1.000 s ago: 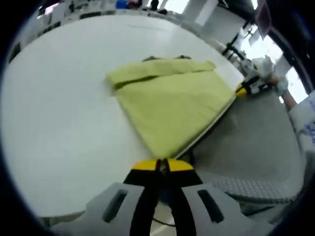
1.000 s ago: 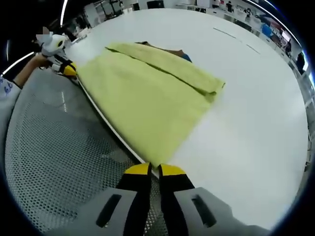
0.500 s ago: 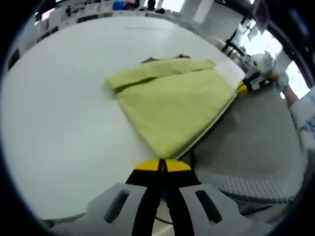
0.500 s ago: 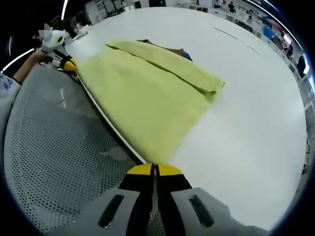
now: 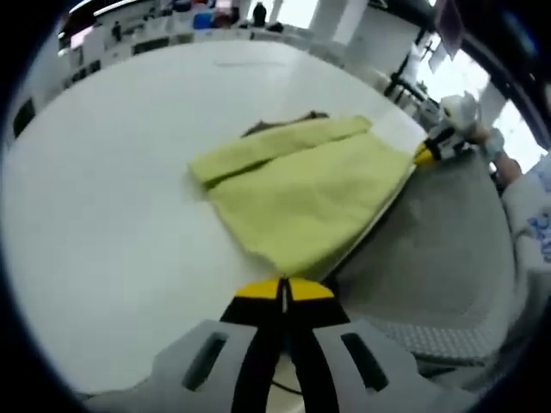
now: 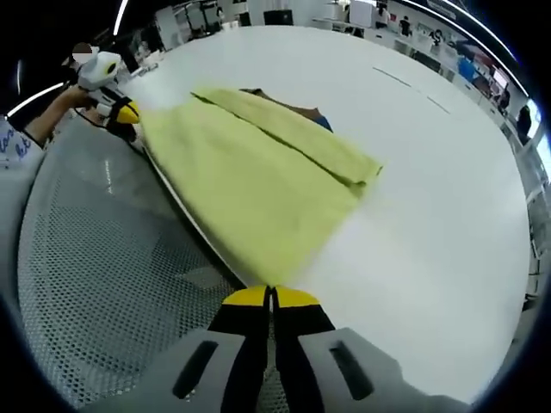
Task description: Fold the garment on the visible template until the final outline fits inside the template.
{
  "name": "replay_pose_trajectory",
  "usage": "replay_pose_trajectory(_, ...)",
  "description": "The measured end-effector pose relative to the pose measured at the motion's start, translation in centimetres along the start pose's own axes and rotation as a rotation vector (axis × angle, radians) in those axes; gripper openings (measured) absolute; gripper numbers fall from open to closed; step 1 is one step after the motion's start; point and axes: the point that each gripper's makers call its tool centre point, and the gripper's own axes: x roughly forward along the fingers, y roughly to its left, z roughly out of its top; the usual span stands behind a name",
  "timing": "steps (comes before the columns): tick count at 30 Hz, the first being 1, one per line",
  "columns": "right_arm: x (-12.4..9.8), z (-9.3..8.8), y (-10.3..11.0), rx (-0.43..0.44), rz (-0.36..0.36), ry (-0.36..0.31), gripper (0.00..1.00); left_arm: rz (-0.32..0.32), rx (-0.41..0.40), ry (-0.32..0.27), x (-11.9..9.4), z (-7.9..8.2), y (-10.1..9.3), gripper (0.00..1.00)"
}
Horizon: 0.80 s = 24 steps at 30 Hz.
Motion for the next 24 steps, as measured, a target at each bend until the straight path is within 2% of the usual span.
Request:
replay_pose_trajectory(6,0.2,-0.2,0.1,0.007,0.002,0.005,0.02,-0.019,0.011,0.027,0.2,-0.6,-0.3,0.0)
replay_pose_trajectory(10,0.3,-0.4,0.1,0.012,0.005,0.007,0.02,0.006,0.011,0.032,0.3,-1.1,0.3,0.0)
replay_pose_trajectory(11,0.3,-0.4,0.1,0.013,0.006,0.008,0.02,0.01,0.01,0.031,0.3,-1.1,0.4,0.01)
replay_pose_trajectory(14,0.3,-0.5,0.1,0.011,0.009,0.012,0.02,0.014,0.009,0.038,0.3,-1.2,0.5,0.11)
replay_pose_trajectory(16,0.3,-0.5,0.1,0.011,0.01,0.015,0.02,-0.011,0.011,0.05,0.5,-1.3,0.0,0.1)
replay_pose_trajectory(19,0.3,-0.6,0.1,0.009,0.009,0.016,0.02,-0.007,0.008,0.047,0.8,-1.2,0.0,0.12)
replay_pose_trajectory(22,0.3,-0.6,0.1,0.013,0.011,0.015,0.02,-0.002,-0.014,0.039,1.1,-1.0,0.3,0.09)
replay_pose_trajectory(24,0.4,-0.6,0.1,0.015,0.011,0.015,0.02,-0.017,-0.033,0.038,1.4,-1.0,0.3,0.01)
